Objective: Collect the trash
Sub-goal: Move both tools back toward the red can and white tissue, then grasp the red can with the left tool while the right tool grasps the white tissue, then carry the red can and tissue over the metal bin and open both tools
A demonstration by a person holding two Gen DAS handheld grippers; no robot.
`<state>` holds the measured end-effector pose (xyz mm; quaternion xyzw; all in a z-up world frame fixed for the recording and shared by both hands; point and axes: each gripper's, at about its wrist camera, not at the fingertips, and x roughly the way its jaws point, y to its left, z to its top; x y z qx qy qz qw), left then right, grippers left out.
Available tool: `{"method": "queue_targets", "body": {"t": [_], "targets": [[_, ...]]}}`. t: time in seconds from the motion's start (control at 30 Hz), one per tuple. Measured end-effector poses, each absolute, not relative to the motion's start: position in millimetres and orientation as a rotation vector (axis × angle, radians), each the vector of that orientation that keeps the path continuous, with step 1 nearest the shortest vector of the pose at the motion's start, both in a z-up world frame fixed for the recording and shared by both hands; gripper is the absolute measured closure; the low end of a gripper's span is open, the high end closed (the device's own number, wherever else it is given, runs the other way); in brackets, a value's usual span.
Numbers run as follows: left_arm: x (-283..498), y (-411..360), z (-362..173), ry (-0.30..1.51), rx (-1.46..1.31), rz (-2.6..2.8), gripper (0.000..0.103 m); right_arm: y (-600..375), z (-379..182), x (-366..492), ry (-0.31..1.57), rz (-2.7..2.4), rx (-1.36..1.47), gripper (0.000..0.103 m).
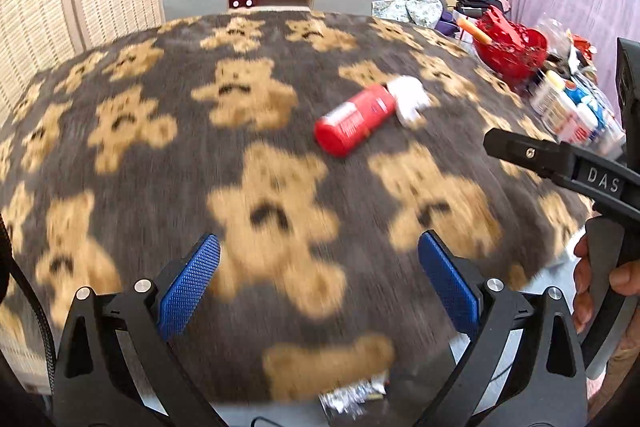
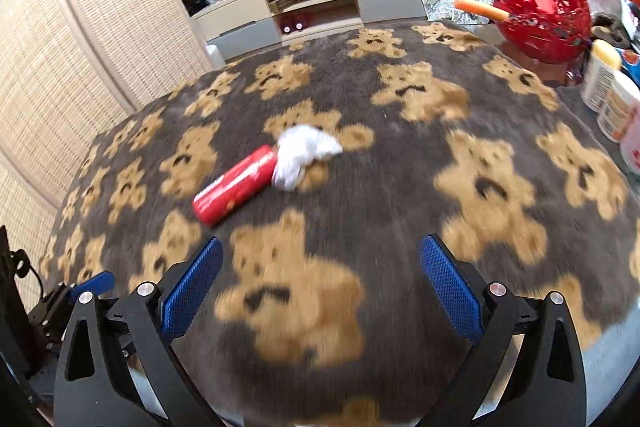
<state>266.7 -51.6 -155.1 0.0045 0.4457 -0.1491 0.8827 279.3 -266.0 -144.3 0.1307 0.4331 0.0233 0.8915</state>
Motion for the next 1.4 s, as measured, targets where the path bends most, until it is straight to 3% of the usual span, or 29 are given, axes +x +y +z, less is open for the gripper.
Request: {"method": "queue_targets", "body": {"t": [0.2, 0.4, 0.53, 0.77, 0.93, 1.13, 1.4], "targets": [[317, -61, -160, 0.920, 0.017, -0.314, 0.009, -270, -157, 324, 0.909, 0.038, 0.320, 0.007], [349, -74, -170, 0.928, 0.024, -0.327, 0.011, -268, -170, 361, 0.932, 0.059, 0.367, 0.025], [362, -85, -177, 0.938, 0.031, -0.355, 0.020, -264, -178, 377, 0.948, 0.079, 0.377, 0.038], [370, -105, -192, 0.972, 0.033, -0.424, 0.049, -263, -192, 386, 0.962, 0.086, 0.381, 0.054], [363, -111, -192, 0.962, 0.062, -0.421, 0.059, -264, -194, 382, 0.956, 0.073, 0.351, 0.074], [344, -109, -192, 0.963, 0.100, -0.416, 0.068, -274, -189, 360, 0.961, 0.053, 0.346, 0.078], [286, -91, -189, 0.982, 0.082, -0.405, 0.070, -274, -184, 290, 0.970, 0.063, 0.324, 0.078]]}}
